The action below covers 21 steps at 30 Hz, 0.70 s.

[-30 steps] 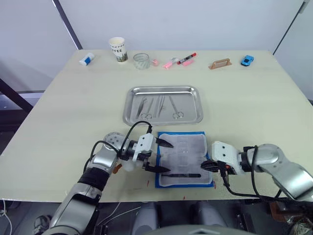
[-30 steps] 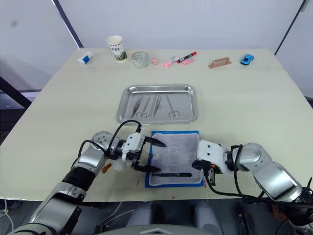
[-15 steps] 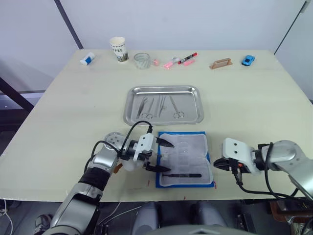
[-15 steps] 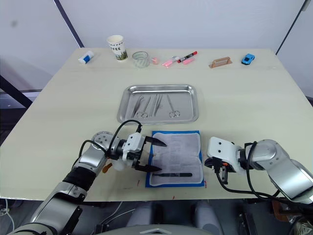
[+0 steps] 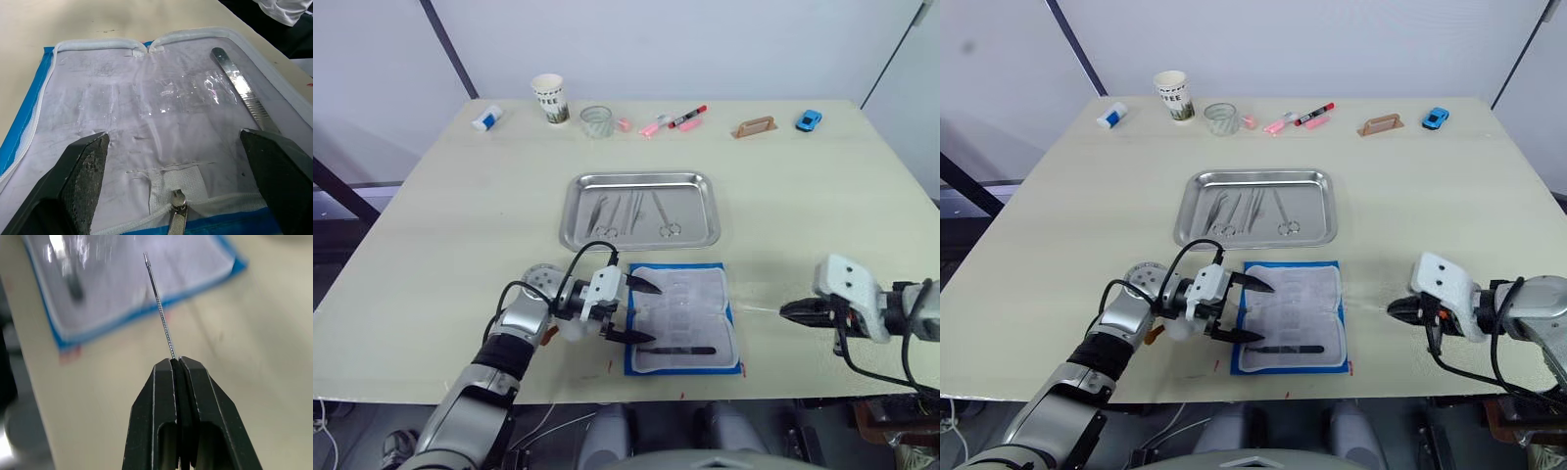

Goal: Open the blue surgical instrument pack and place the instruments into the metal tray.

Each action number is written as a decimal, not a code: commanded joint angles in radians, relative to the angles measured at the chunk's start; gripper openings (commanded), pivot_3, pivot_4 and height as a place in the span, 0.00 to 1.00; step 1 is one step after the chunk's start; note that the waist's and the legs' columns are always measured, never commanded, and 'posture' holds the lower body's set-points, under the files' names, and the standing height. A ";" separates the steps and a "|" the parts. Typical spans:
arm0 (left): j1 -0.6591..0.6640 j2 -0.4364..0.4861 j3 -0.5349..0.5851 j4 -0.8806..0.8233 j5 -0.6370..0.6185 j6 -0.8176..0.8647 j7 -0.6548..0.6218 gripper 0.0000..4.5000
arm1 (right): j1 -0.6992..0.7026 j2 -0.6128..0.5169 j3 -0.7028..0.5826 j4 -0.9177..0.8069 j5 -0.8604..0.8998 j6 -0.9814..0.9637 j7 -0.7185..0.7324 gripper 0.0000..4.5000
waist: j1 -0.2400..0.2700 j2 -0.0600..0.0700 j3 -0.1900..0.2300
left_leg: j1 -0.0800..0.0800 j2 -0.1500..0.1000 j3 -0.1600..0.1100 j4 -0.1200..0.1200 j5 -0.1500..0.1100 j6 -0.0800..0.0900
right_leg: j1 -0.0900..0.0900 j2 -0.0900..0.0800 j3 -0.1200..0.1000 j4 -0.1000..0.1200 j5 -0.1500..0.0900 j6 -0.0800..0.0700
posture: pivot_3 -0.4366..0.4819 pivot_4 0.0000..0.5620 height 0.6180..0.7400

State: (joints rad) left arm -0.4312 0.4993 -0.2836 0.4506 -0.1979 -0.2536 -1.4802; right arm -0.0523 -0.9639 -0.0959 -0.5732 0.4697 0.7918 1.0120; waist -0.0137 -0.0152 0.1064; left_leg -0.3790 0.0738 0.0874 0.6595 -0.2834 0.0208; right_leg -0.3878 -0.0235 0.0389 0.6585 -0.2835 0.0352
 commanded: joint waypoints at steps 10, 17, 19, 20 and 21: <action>0.040 -0.009 -0.031 0.064 0.056 0.006 0.021 1.00 | -0.426 0.415 0.109 0.052 0.080 0.350 -0.455 0.02 | -0.001 0.003 0.001 | -0.001 0.000 0.000 0.000 0.000 0.000 | -0.001 0.000 0.000 0.000 0.000 0.000 | 0.48 0.27 1.00; 0.038 -0.014 -0.028 0.064 0.054 0.012 0.030 1.00 | -0.663 0.737 0.037 0.339 0.029 0.432 -0.714 0.02 | 0.002 0.004 0.001 | -0.002 0.000 0.001 0.000 0.000 0.000 | -0.003 0.000 0.001 0.003 0.000 0.000 | 0.48 0.27 1.00; 0.035 -0.014 -0.027 0.063 0.053 0.016 0.031 1.00 | -0.694 0.775 0.033 0.405 0.009 0.412 -0.748 0.02 | 0.002 0.004 0.000 | -0.003 0.000 0.001 0.000 0.000 0.000 | -0.004 0.000 0.000 0.002 0.000 0.000 | 0.48 0.27 1.00; 0.032 -0.015 -0.027 0.065 0.053 0.016 0.032 1.00 | -0.716 0.797 0.041 0.463 -0.017 0.377 -0.774 0.02 | 0.003 0.004 0.001 | -0.003 0.000 0.001 0.000 0.000 0.000 | -0.004 0.000 0.001 0.002 0.000 0.000 | 0.48 0.27 1.00; 0.030 -0.016 -0.028 0.066 0.055 0.017 0.034 1.00 | -0.743 0.826 0.041 0.533 -0.040 0.340 -0.804 0.02 | -0.001 0.005 0.001 | -0.004 -0.001 0.000 0.000 0.000 0.000 | -0.004 0.000 0.002 0.002 0.000 0.000 | 0.48 0.27 1.00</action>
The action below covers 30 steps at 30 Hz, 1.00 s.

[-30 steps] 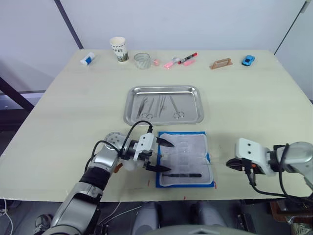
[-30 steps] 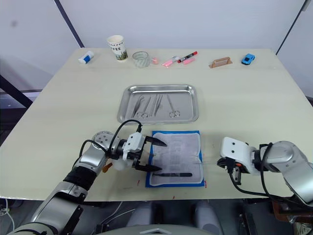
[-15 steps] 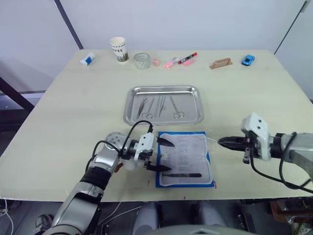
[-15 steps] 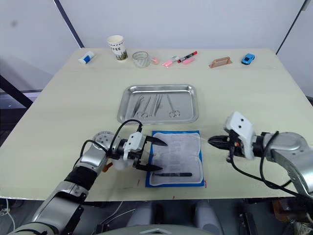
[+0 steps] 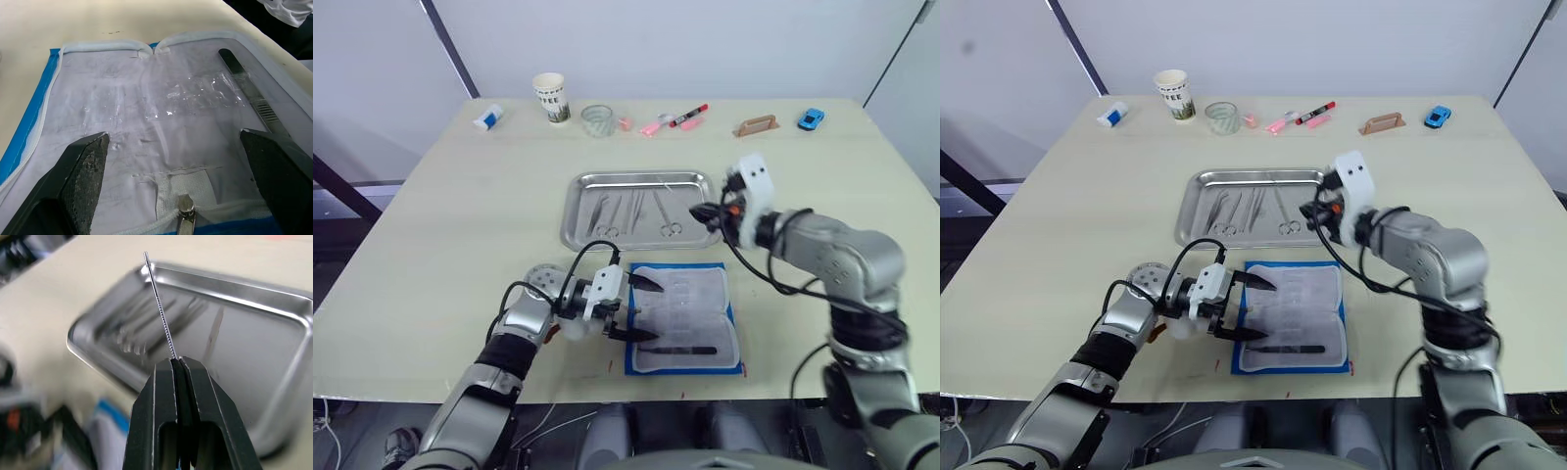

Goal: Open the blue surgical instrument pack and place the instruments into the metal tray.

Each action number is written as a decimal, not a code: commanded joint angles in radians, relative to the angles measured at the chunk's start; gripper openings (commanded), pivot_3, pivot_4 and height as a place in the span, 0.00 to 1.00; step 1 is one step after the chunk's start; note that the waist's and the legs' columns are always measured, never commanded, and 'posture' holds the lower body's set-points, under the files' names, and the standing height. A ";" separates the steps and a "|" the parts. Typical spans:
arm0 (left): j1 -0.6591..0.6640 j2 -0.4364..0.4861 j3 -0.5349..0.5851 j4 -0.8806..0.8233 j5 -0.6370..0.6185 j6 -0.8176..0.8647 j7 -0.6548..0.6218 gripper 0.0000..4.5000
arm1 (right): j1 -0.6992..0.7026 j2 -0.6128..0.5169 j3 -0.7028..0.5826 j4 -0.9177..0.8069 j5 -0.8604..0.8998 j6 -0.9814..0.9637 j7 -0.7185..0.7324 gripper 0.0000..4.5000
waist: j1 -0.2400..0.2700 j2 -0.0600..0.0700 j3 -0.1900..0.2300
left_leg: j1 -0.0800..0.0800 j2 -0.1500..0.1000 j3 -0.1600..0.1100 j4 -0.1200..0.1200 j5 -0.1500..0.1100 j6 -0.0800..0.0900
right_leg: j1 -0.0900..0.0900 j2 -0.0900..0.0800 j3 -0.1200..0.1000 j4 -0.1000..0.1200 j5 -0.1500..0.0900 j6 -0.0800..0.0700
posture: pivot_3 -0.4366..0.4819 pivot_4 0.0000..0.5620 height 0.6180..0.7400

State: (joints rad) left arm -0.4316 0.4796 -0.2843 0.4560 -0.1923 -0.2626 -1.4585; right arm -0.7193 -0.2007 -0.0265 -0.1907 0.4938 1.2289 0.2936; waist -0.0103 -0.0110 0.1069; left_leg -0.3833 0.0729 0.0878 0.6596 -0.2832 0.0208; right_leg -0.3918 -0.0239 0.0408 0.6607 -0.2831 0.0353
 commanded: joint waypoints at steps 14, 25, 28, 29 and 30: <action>0.036 -0.003 -0.022 0.042 0.052 0.036 0.029 1.00 | -0.277 0.238 -0.054 0.736 -0.219 -0.464 -0.234 0.02 | -0.008 0.003 0.001 | 0.000 0.000 0.003 0.000 0.000 0.000 | -0.001 0.000 0.003 0.001 0.000 0.001 | 0.48 0.27 1.00; 0.050 -0.007 -0.023 0.038 0.054 0.029 0.040 1.00 | -0.281 0.236 -0.069 0.841 -0.248 -0.524 -0.244 0.02 | -0.010 0.003 0.001 | 0.001 0.000 0.003 0.000 0.000 0.000 | -0.001 0.000 0.003 0.001 0.000 0.001 | 0.48 0.27 1.00; 0.048 -0.008 -0.022 0.043 0.054 0.027 0.042 1.00 | -0.284 0.235 -0.074 0.861 -0.252 -0.533 -0.244 0.02 | -0.010 0.003 0.001 | 0.001 0.000 0.003 0.000 0.000 0.000 | -0.001 0.000 0.003 0.001 0.000 0.001 | 0.48 0.27 1.00; 0.048 -0.008 -0.022 0.045 0.054 0.025 0.042 1.00 | -0.285 0.235 -0.075 0.866 -0.254 -0.535 -0.243 0.02 | -0.010 0.003 0.002 | 0.001 0.000 0.003 0.000 0.000 0.000 | -0.001 0.000 0.003 0.001 0.000 0.001 | 0.48 0.27 1.00; 0.047 -0.008 -0.022 0.048 0.055 0.024 0.042 1.00 | -0.287 0.236 -0.075 0.870 -0.255 -0.537 -0.243 0.02 | -0.010 0.003 0.002 | 0.001 0.000 0.003 0.000 0.000 0.000 | -0.001 0.000 0.003 0.001 0.000 0.001 | 0.48 0.27 1.00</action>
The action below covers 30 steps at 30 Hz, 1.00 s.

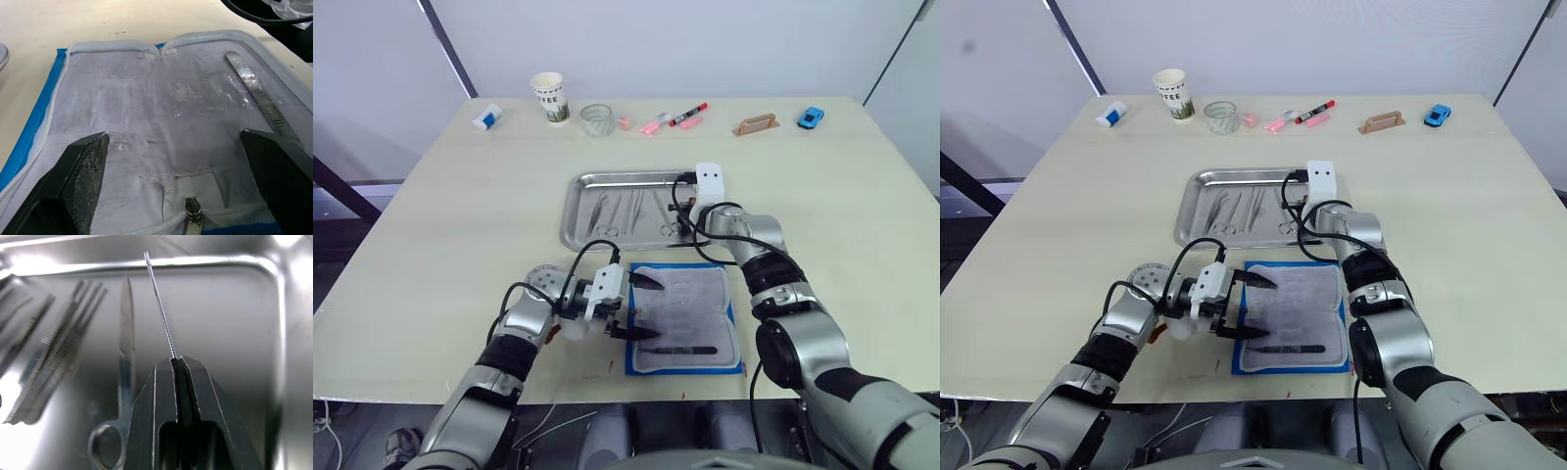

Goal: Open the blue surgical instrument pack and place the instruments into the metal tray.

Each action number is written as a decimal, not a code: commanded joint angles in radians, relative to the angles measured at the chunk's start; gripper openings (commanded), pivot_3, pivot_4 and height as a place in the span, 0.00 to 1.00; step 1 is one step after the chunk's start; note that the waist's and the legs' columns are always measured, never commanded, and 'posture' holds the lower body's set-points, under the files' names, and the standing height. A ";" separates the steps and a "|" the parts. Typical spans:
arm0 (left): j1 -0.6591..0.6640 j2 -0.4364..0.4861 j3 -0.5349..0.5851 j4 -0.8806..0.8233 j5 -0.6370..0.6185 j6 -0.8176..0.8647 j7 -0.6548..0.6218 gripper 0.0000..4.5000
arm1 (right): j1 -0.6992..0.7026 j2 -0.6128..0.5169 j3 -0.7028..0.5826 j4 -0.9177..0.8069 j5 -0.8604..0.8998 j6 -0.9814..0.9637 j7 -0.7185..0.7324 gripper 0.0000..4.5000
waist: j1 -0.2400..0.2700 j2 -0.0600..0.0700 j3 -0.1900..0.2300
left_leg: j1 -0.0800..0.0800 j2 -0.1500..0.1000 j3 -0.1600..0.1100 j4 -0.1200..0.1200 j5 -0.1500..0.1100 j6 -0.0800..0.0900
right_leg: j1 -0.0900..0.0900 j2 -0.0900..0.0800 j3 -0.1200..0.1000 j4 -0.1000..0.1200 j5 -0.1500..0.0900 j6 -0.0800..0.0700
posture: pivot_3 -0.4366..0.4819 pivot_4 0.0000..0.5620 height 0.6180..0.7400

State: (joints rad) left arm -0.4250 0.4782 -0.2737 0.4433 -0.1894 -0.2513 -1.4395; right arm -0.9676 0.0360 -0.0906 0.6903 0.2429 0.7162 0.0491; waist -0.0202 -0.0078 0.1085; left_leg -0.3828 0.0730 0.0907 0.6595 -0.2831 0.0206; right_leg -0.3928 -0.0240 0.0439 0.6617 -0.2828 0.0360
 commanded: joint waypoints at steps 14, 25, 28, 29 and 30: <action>0.037 -0.011 -0.032 0.073 0.052 0.009 0.024 1.00 | -0.041 0.000 -0.025 0.000 0.001 -0.023 0.007 0.25 | 0.000 0.000 0.000 | 0.000 0.000 0.000 0.000 0.000 0.000 | 0.000 0.000 0.000 0.000 0.000 0.000 | 0.48 0.27 1.00; 0.039 -0.013 -0.025 0.073 0.045 0.008 0.023 1.00 | 0.129 -0.065 0.090 -0.435 0.038 0.006 0.229 0.70 | 0.003 0.001 0.001 | -0.001 0.000 -0.001 0.000 0.000 0.000 | 0.000 -0.001 -0.001 0.000 0.000 0.000 | 0.48 0.27 1.00; 0.044 -0.014 -0.021 0.068 0.039 0.010 0.019 1.00 | 0.263 -0.137 0.133 -0.654 0.092 -0.044 0.391 0.70 | 0.004 0.001 0.001 | -0.001 0.000 -0.002 0.000 0.000 0.000 | 0.000 -0.001 0.000 -0.001 0.000 0.000 | 0.48 0.27 1.00; 0.045 -0.013 -0.021 0.068 0.040 0.009 0.018 1.00 | 0.302 -0.166 0.136 -0.709 0.105 -0.047 0.425 0.70 | 0.004 0.001 0.001 | -0.001 0.000 -0.002 0.000 0.000 0.000 | 0.000 -0.001 0.000 -0.001 0.000 0.000 | 0.48 0.27 1.00; 0.045 -0.013 -0.020 0.068 0.040 0.008 0.016 1.00 | 0.336 -0.190 0.132 -0.755 0.127 -0.052 0.462 0.70 | 0.002 0.002 0.001 | -0.001 0.000 -0.002 0.000 0.000 0.000 | 0.000 -0.001 0.000 -0.001 0.000 0.000 | 0.48 0.27 1.00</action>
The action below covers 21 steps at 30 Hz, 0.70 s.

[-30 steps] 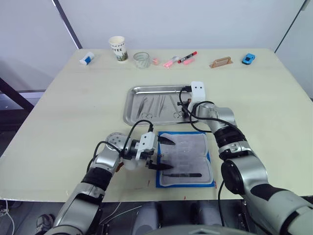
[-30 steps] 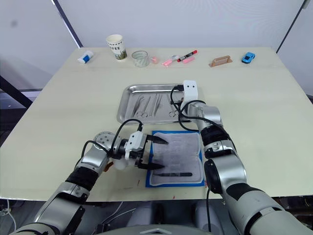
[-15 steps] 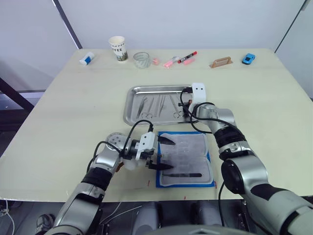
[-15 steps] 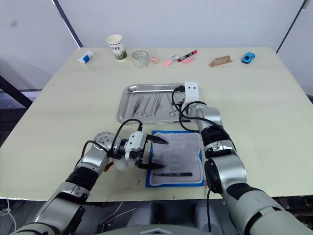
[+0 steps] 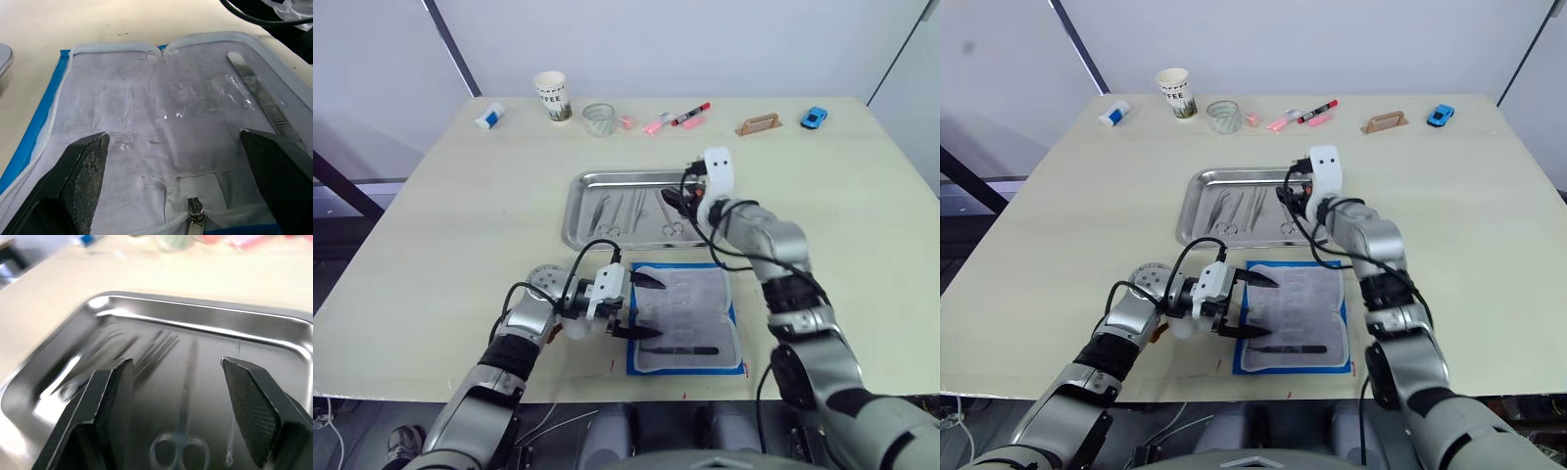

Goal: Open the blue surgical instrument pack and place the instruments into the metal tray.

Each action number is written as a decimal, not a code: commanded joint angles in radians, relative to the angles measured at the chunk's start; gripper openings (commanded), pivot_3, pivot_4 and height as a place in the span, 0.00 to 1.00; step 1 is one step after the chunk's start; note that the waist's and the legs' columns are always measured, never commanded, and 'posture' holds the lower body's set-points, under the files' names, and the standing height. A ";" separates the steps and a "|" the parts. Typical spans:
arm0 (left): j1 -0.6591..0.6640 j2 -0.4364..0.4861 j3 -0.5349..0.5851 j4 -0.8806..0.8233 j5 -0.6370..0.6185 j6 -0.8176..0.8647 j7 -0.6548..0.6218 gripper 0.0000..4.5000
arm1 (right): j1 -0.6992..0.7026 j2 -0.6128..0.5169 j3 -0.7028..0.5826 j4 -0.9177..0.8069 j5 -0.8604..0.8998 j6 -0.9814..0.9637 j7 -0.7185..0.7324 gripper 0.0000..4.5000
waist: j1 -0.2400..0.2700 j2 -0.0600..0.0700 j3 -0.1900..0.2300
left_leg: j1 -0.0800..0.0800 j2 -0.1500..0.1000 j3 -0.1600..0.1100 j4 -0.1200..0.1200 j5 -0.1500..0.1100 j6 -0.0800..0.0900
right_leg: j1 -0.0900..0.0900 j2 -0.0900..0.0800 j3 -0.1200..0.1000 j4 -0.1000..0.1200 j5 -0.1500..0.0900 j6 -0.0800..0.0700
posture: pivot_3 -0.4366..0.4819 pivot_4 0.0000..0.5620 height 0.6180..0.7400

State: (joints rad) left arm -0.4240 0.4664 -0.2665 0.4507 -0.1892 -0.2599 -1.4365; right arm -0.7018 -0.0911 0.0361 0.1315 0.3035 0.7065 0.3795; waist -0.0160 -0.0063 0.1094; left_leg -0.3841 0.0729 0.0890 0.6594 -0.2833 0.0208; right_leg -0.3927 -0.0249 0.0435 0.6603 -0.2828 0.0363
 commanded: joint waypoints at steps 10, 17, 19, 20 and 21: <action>0.042 0.008 -0.018 0.066 0.036 0.011 -0.012 1.00 | 0.329 -0.338 -0.147 -0.583 0.411 0.049 0.433 0.70 | 0.000 0.000 0.002 | 0.002 0.000 0.000 0.000 0.000 0.000 | 0.001 0.002 0.001 0.000 0.000 0.000 | 0.48 0.27 1.00; 0.048 0.015 -0.017 0.054 0.030 0.020 -0.030 1.00 | 0.558 -0.568 -0.213 -0.751 0.431 -0.060 0.608 0.70 | 0.001 -0.002 0.003 | 0.001 0.000 -0.001 -0.003 0.000 0.000 | 0.001 0.002 0.000 -0.003 0.000 0.000 | 0.48 0.27 1.00; 0.052 0.018 -0.016 0.046 0.027 0.024 -0.034 1.00 | 0.614 -0.636 -0.228 -0.769 0.421 -0.089 0.664 0.70 | -0.002 -0.003 0.004 | 0.002 0.000 -0.001 -0.003 0.000 0.000 | 0.001 0.002 0.001 -0.003 0.000 0.000 | 0.48 0.27 1.00; 0.053 0.020 -0.016 0.043 0.026 0.025 -0.036 1.00 | 0.643 -0.676 -0.233 -0.775 0.410 -0.101 0.697 0.70 | -0.001 -0.003 0.004 | 0.002 0.000 -0.001 -0.003 0.000 0.000 | 0.001 0.003 0.001 -0.003 0.000 0.000 | 0.48 0.27 1.00; 0.055 0.022 -0.016 0.041 0.025 0.027 -0.038 1.00 | 0.674 -0.714 -0.239 -0.781 0.398 -0.117 0.728 0.70 | 0.000 -0.003 0.004 | 0.002 0.000 -0.001 -0.003 0.000 0.000 | 0.001 0.003 0.001 -0.003 0.000 0.000 | 0.48 0.27 1.00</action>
State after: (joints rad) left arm -0.4138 0.4755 -0.2524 0.4505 -0.1927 -0.2589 -1.4617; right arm -0.0405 -0.7779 -0.1668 -0.6122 0.7095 0.6272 1.0567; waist -0.0159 -0.0098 0.1135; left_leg -0.3821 0.0731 0.0876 0.6560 -0.2834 0.0209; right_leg -0.3919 -0.0220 0.0446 0.6567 -0.2833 0.0359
